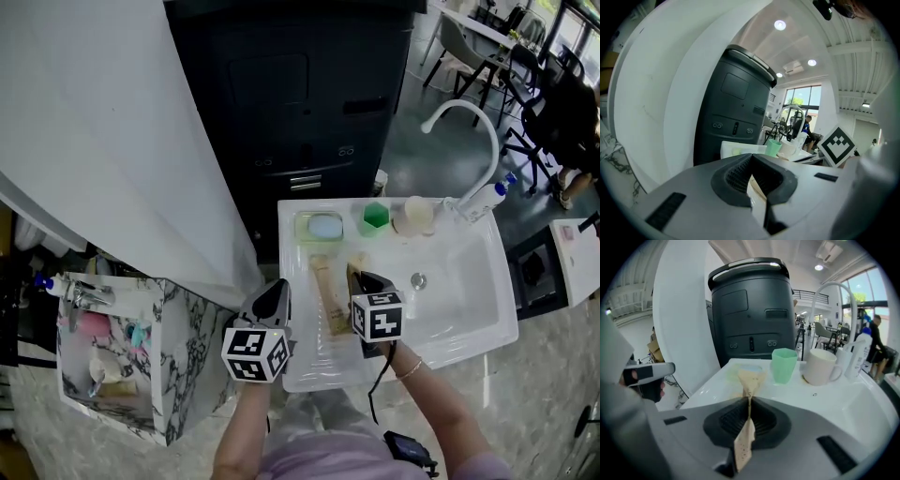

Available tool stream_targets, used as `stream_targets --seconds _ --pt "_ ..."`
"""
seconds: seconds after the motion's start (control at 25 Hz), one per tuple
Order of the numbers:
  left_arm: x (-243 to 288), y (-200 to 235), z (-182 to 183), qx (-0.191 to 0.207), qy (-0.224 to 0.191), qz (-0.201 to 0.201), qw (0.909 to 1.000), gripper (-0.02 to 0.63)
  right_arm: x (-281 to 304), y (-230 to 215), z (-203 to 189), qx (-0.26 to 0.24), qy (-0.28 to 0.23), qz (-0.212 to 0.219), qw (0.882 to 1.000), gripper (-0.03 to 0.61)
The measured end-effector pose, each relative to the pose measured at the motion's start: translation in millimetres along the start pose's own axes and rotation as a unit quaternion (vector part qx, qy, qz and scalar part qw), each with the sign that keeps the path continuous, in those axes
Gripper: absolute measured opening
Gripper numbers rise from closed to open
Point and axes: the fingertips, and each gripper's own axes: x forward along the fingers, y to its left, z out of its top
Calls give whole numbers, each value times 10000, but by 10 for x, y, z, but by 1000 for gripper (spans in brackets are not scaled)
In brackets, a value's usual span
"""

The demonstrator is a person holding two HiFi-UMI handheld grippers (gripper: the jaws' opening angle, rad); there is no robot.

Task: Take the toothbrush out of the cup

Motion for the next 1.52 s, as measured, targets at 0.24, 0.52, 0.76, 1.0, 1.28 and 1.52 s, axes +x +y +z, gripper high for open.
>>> stream_targets --seconds 0.24,0.52,0.76,1.0,1.28,1.52 --pt "110 89 20 -22 27 114 9999 0 348 -44 -79 -97 332 -68 9994 15" --pt "238 106 52 -17 42 141 9999 0 565 -95 -198 -266 605 -121 9977 15" --pt "291 90 67 -28 52 124 9999 0 596 -91 -207 -279 624 -63 9976 39" --pt "286 39 115 -3 11 58 10000 0 513 -38 -154 -305 512 63 9982 75" --pt "211 -50 242 98 -124 -36 9999 0 279 8 25 -231 175 149 9995 106" --pt "114 -132 361 197 -254 -131 9994 0 -200 12 384 79 -604 181 9980 88"
